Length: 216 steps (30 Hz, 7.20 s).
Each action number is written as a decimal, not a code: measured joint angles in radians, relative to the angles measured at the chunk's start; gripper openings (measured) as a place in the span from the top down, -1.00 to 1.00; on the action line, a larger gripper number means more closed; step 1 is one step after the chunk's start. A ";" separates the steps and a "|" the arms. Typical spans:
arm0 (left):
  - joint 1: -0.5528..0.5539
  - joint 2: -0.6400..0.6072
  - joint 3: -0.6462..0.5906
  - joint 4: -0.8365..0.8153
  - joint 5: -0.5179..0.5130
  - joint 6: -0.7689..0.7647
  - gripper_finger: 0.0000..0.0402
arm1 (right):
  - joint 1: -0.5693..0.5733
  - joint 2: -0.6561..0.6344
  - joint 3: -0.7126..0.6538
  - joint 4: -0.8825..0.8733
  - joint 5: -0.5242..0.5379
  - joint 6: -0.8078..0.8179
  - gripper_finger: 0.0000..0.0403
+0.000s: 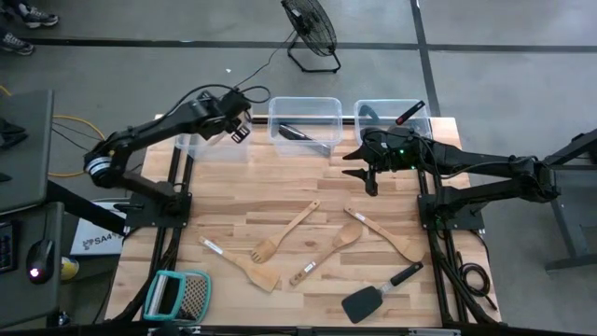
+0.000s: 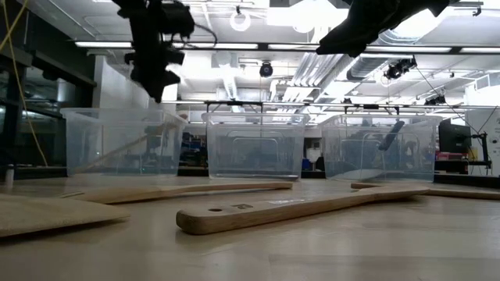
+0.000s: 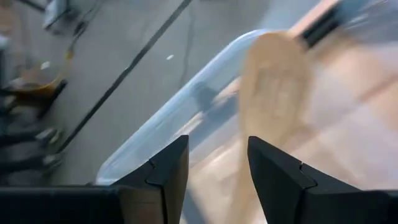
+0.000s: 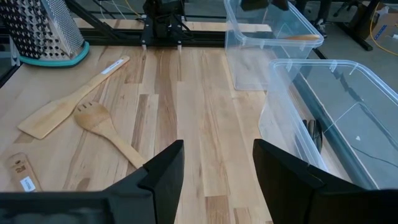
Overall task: Pick & Place Kitchen Items
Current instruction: Put the brown wooden spoon into the left transparent bin
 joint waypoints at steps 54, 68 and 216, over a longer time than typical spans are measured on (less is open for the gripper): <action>-0.694 0.291 0.001 0.047 0.576 -0.844 -0.25 | 0.000 0.000 0.000 0.000 0.000 0.000 0.09; -0.802 0.419 0.001 0.205 0.622 -0.856 -0.25 | 0.000 0.000 0.000 0.000 0.000 0.000 0.09; -0.076 0.099 -0.102 0.083 -0.191 -0.190 0.59 | 0.000 0.000 0.000 0.007 -0.002 0.000 0.09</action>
